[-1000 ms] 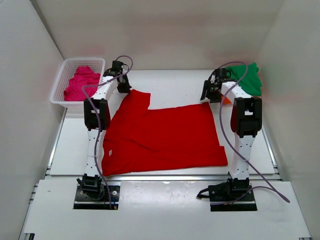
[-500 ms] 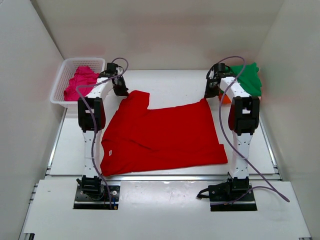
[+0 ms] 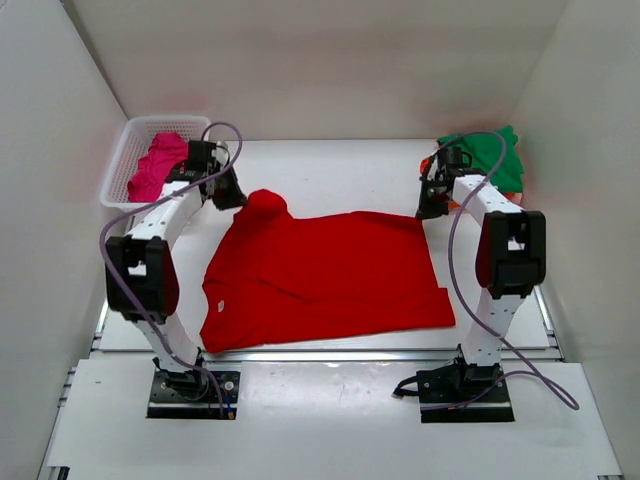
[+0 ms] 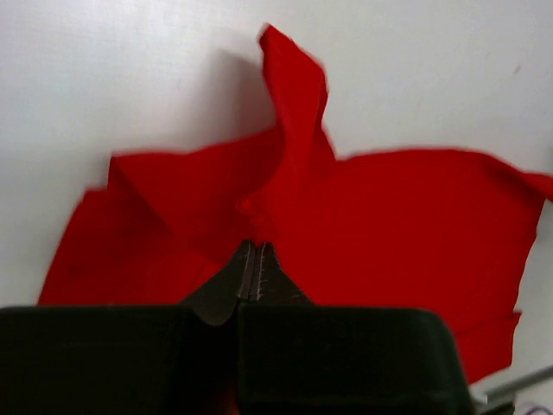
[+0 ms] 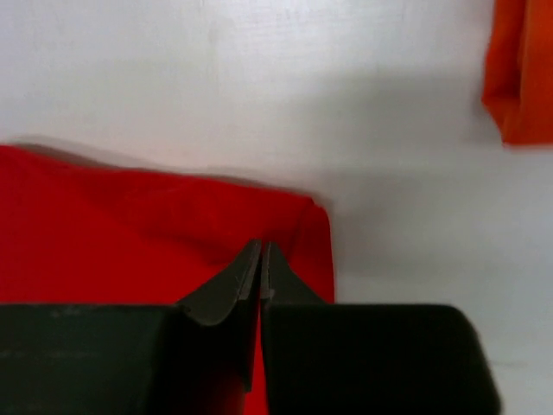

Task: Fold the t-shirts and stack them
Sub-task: Fold the other side of the tshirt into a rectangle

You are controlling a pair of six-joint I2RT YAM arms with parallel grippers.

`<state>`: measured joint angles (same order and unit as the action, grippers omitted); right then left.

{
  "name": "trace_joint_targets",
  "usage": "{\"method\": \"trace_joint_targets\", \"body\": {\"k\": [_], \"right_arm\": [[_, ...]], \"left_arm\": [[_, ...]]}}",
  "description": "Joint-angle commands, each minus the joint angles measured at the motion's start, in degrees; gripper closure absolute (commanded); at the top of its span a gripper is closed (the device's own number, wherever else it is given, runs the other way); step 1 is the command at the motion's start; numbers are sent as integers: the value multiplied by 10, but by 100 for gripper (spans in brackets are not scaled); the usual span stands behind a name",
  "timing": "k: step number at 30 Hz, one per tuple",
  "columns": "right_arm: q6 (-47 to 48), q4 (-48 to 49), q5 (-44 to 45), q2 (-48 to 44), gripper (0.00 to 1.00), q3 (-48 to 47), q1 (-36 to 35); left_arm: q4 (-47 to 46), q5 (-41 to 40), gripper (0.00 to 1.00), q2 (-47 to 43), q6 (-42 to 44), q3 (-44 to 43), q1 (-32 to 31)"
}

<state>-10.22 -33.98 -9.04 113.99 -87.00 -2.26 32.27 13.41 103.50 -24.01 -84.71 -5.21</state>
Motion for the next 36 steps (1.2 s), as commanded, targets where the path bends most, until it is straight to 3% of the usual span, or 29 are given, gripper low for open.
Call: {"method": "trace_joint_targets", "body": {"k": [1, 6, 12, 22, 29, 36], "right_arm": [[13, 52, -9, -77, 100, 68, 11], [19, 64, -12, -151, 100, 140, 22], [26, 76, -21, -196, 100, 205, 43], [27, 84, -27, -253, 100, 279, 61], [28, 86, -33, -292, 100, 335, 80], [33, 76, -30, -323, 100, 366, 87]], "left_arm": [[-11, 14, 100, -88, 1, 87, -5], [-7, 0, 100, -238, -12, 211, -16], [33, -15, 100, -379, -17, 291, -11], [98, -3, 100, -510, -30, 397, -14], [160, -32, 100, -600, -54, 411, -15], [191, -9, 100, -641, -79, 428, -26]]}}
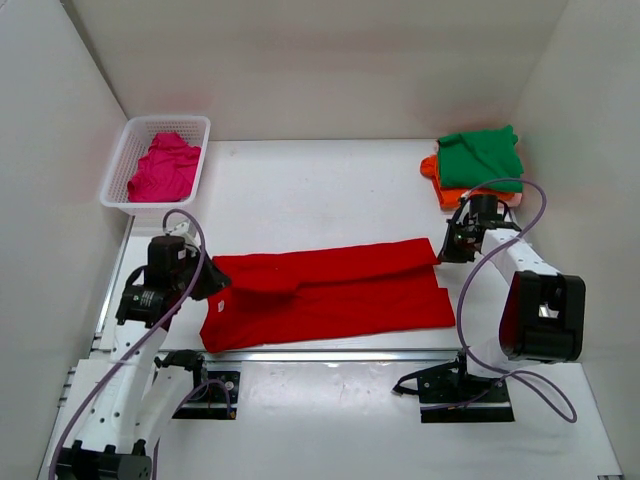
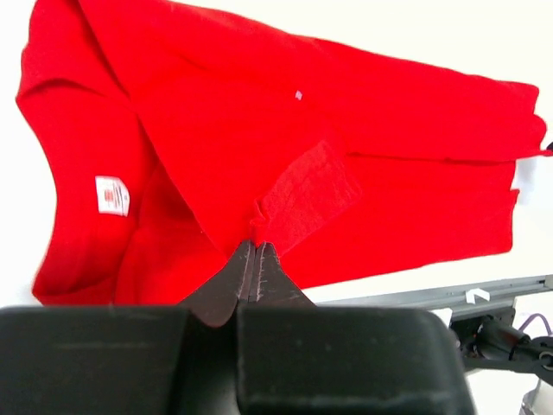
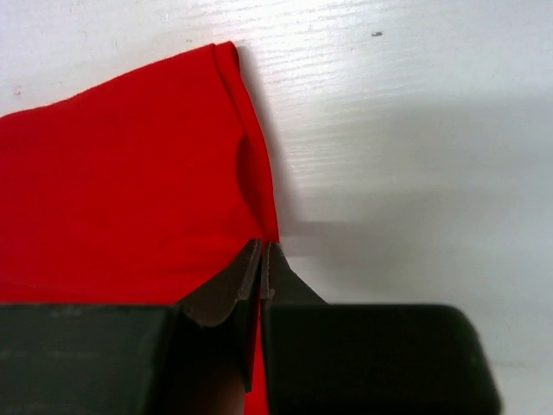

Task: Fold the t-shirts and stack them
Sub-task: Fold the other side of the tshirt into a rectangle

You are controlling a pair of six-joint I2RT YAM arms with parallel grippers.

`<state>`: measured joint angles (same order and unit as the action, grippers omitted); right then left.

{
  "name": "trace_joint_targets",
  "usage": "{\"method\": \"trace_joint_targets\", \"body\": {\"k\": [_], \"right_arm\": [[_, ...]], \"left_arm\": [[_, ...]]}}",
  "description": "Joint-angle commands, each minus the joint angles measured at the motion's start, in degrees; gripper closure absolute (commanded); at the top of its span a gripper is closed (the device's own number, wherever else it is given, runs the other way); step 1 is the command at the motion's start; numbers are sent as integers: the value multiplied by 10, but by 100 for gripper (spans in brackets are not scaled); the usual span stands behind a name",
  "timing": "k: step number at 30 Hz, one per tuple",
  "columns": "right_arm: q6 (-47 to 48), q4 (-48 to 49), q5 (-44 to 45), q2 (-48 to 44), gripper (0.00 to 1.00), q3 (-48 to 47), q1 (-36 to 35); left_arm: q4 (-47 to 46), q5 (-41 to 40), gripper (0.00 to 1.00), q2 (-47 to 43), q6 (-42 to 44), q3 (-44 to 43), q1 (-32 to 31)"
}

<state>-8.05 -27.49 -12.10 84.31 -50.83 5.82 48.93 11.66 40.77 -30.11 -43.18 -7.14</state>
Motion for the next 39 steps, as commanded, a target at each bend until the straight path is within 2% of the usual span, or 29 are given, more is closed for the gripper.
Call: {"method": "trace_joint_targets", "body": {"k": [1, 9, 23, 27, 28, 29, 30, 31, 32, 34, 37, 39], "right_arm": [[11, 9, 1, -26, 100, 6, 5], [11, 4, 8, -59, 100, 45, 6], [21, -7, 12, -74, 100, 75, 27], [15, -24, 23, -68, 100, 79, 24], [13, -35, 26, -70, 100, 73, 26], [9, -43, 31, -68, 95, 68, 28], [8, -47, 36, -74, 82, 64, 30], [14, -51, 34, -83, 70, 61, 30], [9, -55, 35, -93, 67, 52, 28], [7, -64, 35, -102, 58, 35, 23], [18, -60, 26, -105, 57, -26, -7], [16, -43, 14, -93, 56, -48, -51]], "left_arm": [[34, 7, 100, -24, -18, 15, -10], [70, 1, 100, -89, -37, 55, -23], [137, -38, 100, -144, -62, 43, -41], [144, -26, 100, -153, -66, 52, -37], [137, -13, 97, -156, -70, 53, -41], [128, -4, 82, -162, -75, 51, -40], [117, -1, 66, -167, -79, 50, -41], [107, 4, 59, -170, -90, 49, -42], [98, 5, 58, -174, -104, 42, -39], [61, 8, 61, -175, -124, 40, -44], [1, 23, 61, -170, -149, 63, -40], [-42, 43, 60, -142, -158, 94, -42]]}}
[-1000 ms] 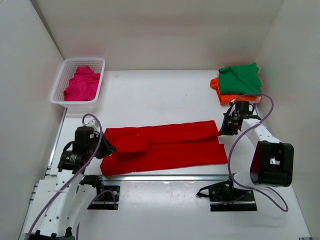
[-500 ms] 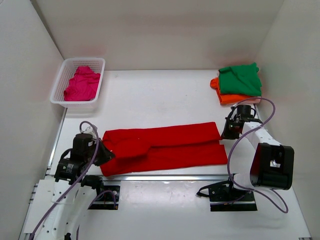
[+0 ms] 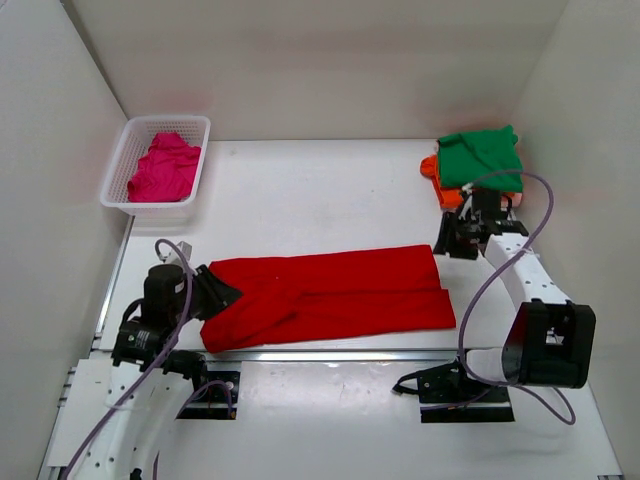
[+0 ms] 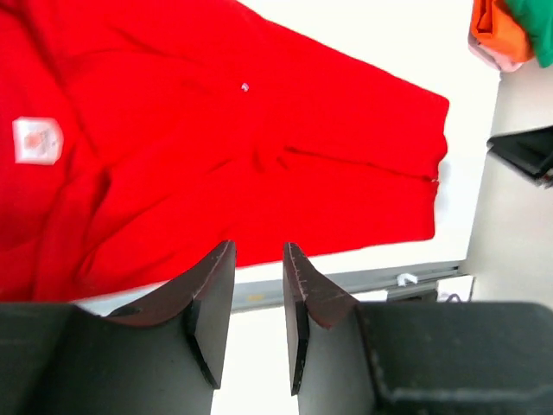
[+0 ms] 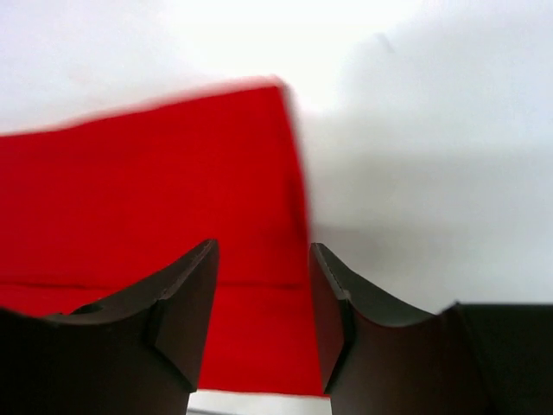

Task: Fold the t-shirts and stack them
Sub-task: Fold the other side of the tshirt into a rectangle, then rotate the tshirt 90 degrees

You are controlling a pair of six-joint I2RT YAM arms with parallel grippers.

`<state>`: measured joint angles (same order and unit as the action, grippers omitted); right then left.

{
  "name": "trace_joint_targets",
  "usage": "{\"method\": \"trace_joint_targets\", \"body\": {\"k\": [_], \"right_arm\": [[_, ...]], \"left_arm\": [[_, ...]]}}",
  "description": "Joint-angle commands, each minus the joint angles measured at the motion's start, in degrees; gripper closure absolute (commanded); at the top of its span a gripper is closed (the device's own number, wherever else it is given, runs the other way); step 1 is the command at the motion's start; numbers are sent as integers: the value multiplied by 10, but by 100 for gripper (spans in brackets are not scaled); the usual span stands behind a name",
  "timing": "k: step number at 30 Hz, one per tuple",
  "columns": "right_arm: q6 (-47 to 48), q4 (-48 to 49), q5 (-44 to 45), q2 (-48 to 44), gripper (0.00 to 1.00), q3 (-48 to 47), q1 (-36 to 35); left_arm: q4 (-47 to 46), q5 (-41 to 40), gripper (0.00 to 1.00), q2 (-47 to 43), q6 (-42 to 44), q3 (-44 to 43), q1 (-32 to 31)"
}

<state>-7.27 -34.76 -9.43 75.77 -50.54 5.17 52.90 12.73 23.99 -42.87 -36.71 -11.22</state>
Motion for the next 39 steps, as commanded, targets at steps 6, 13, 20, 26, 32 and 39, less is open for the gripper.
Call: {"method": "trace_joint_targets", "body": {"k": [6, 13, 20, 26, 32, 39], "right_arm": [[9, 78, -38, 103, 55, -85, -119], [-11, 92, -34, 180, 55, -78, -157], [-82, 92, -23, 149, 54, 9, -183], [-150, 97, -36, 91, 54, 89, -184], [-243, 180, -41, 42, 56, 175, -235], [-501, 412, 39, 8, 62, 266, -415]], "left_arm": [[-187, -72, 60, 138, -36, 110, -44], [-278, -157, 57, 289, -17, 109, -86], [-237, -208, 59, 673, 57, -119, -156], [-241, -161, 59, 869, 81, -313, -139], [-91, -177, 60, 1098, 149, -693, -120], [84, -128, 60, 1409, 164, -1244, -110]]}}
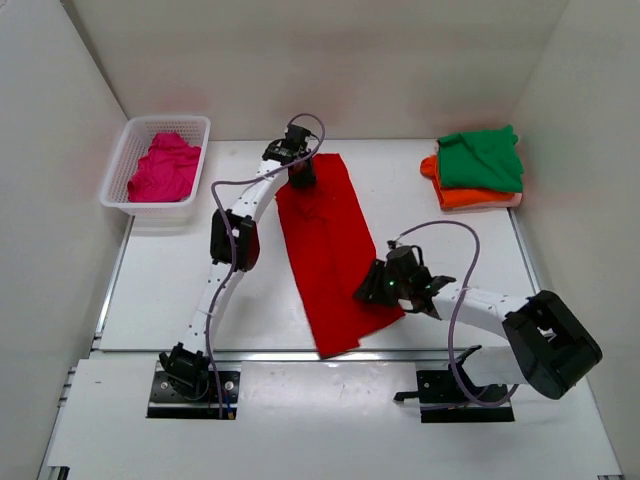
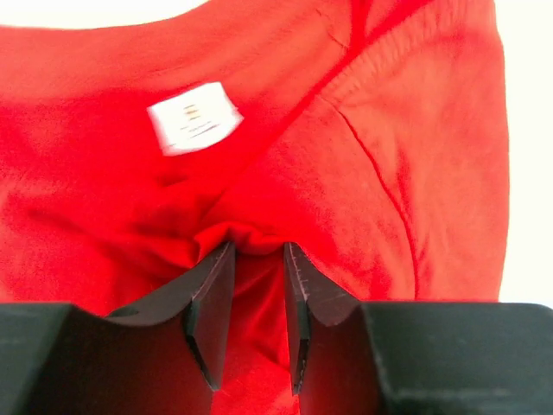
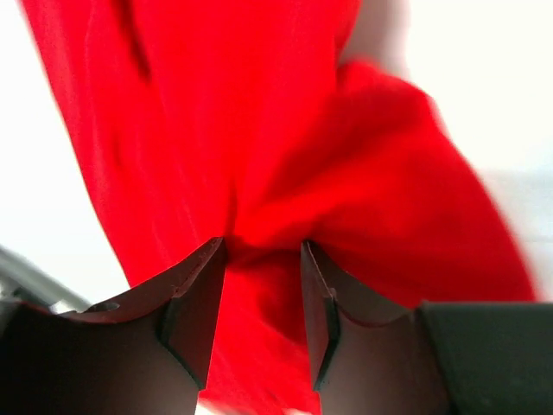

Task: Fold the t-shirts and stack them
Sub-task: Rotate the tshirt 90 degrees

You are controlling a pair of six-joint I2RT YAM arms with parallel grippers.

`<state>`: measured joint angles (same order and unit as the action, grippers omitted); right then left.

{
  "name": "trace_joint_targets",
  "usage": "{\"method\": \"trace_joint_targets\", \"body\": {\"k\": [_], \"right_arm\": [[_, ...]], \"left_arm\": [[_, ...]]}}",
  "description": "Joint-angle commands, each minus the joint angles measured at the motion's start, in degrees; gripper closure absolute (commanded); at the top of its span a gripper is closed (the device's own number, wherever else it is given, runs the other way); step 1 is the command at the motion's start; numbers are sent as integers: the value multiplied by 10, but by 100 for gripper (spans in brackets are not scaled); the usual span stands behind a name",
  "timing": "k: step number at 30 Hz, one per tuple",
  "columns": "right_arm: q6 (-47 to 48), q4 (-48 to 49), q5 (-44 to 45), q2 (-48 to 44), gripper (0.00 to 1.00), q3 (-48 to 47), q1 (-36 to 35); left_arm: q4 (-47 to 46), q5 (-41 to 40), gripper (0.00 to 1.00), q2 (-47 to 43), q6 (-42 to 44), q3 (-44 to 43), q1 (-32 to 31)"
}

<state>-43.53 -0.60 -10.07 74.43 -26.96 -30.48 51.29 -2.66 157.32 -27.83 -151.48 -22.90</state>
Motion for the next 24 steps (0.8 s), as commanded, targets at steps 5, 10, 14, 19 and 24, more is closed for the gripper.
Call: {"method": "trace_joint_targets", "body": {"k": [5, 10, 14, 19, 24], "right_arm": [[-153, 84, 59, 94, 63, -37, -149], [-129, 81, 49, 114, 58, -43, -191], [-83, 58, 50, 101, 54, -55, -219], [24, 30, 36, 99, 50, -94, -231], [121, -32, 45, 27, 45, -119, -194]], "left_arm": [[-74, 27, 61, -36, 18, 130, 15], [-51, 66, 60, 34, -16, -20, 35], [-153, 93, 60, -20, -50, 65, 59], [-172, 187, 57, -35, -85, -30, 73], [-147, 261, 54, -211, -72, 30, 66]]}}
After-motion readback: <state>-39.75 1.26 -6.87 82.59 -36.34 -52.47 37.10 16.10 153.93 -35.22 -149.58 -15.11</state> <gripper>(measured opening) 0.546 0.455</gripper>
